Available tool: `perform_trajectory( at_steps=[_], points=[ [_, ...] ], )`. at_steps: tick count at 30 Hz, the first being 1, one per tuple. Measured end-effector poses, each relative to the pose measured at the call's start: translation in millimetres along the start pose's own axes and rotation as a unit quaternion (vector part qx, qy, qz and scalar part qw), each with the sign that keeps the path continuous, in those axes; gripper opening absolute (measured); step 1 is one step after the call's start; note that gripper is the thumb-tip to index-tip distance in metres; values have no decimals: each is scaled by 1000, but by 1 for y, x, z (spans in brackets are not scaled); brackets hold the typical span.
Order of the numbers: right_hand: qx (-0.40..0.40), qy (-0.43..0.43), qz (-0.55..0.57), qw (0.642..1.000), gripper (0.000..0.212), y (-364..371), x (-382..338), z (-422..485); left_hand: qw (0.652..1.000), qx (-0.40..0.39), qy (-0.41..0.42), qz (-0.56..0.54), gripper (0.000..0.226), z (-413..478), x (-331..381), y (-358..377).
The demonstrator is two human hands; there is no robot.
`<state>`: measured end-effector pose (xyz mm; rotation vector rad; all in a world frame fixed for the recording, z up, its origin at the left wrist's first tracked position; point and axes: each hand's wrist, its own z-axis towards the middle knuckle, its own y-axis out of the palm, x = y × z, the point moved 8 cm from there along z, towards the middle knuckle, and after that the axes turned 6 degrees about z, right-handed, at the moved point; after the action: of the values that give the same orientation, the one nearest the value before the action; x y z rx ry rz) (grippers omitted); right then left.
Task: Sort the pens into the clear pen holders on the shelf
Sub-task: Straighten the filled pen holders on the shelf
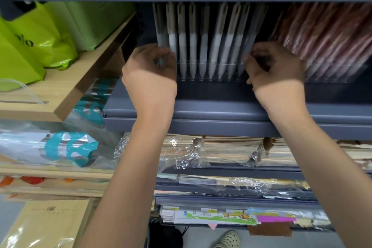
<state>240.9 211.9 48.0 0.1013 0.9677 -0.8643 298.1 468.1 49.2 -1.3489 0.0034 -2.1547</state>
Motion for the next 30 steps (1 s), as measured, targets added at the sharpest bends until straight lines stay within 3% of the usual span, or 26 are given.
perform_trajectory(
  at_steps=[4,10,14,17,23,27,30],
  points=[
    [-3,6,0,1000,19,1,0,0,1000,15,-8,-17,7,-3,2,-1],
    [0,5,8,1000,13,-1,0,-2,999,42,-11,-19,27,-8,8,-6],
    [7,6,14,1000,11,-2,-1,-2,999,31,-7,-31,4,-10,4,-2],
    [12,12,18,1000,12,-2,-1,-2,1000,26,-15,-4,15,-9,3,0],
    [9,18,11,1000,18,-3,-2,-3,999,13,-3,29,17,-4,3,2],
    [-1,17,6,1000,17,-2,-1,-2,993,37,16,112,17,-2,7,-2],
    [-2,16,5,1000,13,-2,0,-2,997,44,-12,60,9,-5,6,-4]
  ],
)
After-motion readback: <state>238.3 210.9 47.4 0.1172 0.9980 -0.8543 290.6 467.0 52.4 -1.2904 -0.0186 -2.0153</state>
